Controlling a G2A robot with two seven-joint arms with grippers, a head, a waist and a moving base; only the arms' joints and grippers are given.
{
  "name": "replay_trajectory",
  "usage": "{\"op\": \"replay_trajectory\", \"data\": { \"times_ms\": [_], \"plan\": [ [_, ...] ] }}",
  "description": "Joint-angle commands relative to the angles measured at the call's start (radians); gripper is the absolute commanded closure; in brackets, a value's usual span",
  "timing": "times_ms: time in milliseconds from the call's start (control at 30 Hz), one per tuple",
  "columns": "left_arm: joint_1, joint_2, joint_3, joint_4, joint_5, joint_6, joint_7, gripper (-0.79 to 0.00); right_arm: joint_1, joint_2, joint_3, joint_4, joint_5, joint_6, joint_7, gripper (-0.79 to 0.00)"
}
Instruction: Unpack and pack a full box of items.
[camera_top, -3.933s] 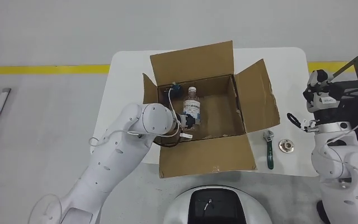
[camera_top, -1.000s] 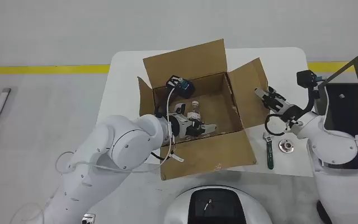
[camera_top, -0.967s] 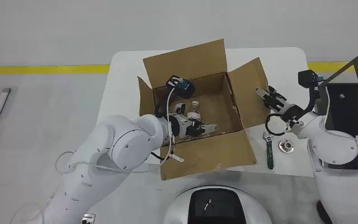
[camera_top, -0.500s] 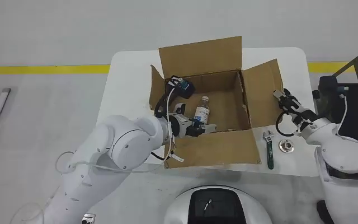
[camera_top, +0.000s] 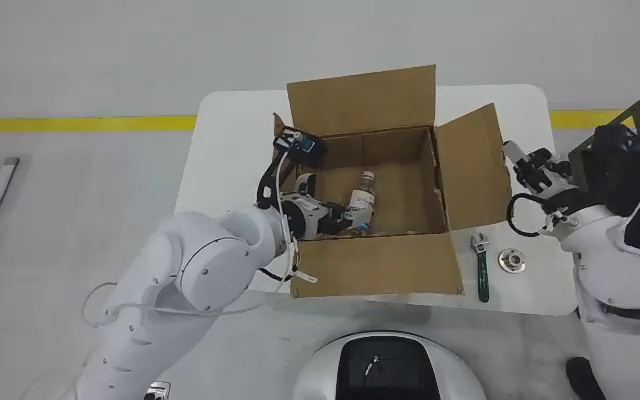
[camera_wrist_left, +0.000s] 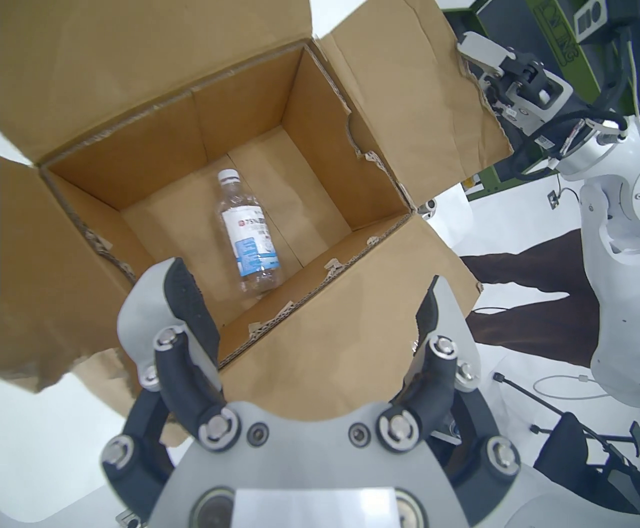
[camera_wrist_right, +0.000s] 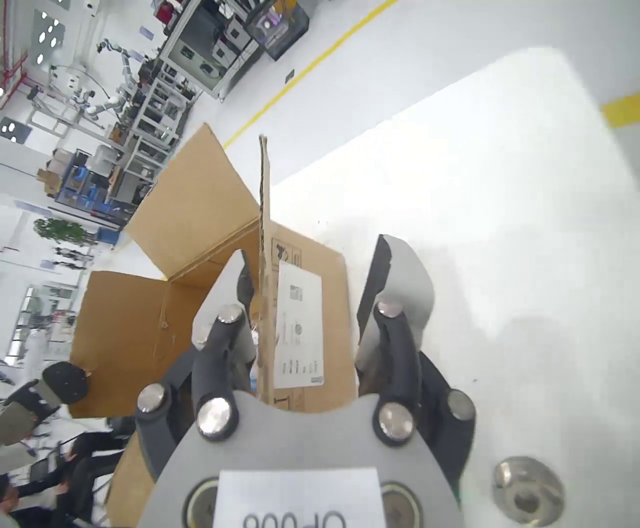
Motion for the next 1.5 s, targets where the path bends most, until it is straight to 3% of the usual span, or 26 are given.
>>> {"op": "replay_trajectory", "data": {
  "times_ms": [0,233,367,400,433,500,967,1033,1233,1467],
  "plan": [
    [0.021,0.008,-0.040,-0.017,0.019,0.009,-0.005,-0.785,-0.003,0.008,0.018,-0.009,-0.120,-0.027,-0.007,-0.785],
    [0.113,0.036,-0.171,-0.026,0.080,0.051,-0.036,-0.785,-0.041,0.052,0.078,-0.032,-0.657,-0.284,0.052,-0.785],
    [0.128,0.040,-0.189,-0.032,0.083,0.050,-0.041,-0.785,-0.086,0.068,0.098,-0.034,-0.823,-0.414,0.072,-0.785],
    [0.128,0.040,-0.189,-0.032,0.083,0.050,-0.041,-0.785,-0.096,0.070,0.098,-0.035,-0.844,-0.440,0.068,-0.259],
    [0.128,0.040,-0.189,-0.032,0.083,0.050,-0.041,-0.785,-0.109,0.071,0.098,-0.030,-0.856,-0.451,0.065,0.000],
    [0.128,0.040,-0.189,-0.032,0.083,0.050,-0.041,-0.785,-0.138,0.076,0.091,-0.027,-0.910,-0.501,0.067,0.000],
    [0.128,0.040,-0.189,-0.032,0.083,0.050,-0.041,-0.785,-0.163,0.079,0.066,-0.033,-0.997,-0.512,0.039,0.000],
    [0.128,0.040,-0.189,-0.032,0.083,0.050,-0.041,-0.785,-0.166,0.076,0.020,-0.034,-0.997,-0.509,0.098,0.000],
    [0.128,0.040,-0.189,-0.032,0.083,0.050,-0.041,-0.785,-0.100,0.063,-0.078,-0.027,-0.883,-0.441,0.436,0.000],
    [0.128,0.040,-0.189,-0.032,0.083,0.050,-0.041,-0.785,-0.009,0.061,-0.127,-0.030,-0.779,-0.456,0.623,0.000]
  ]
}}
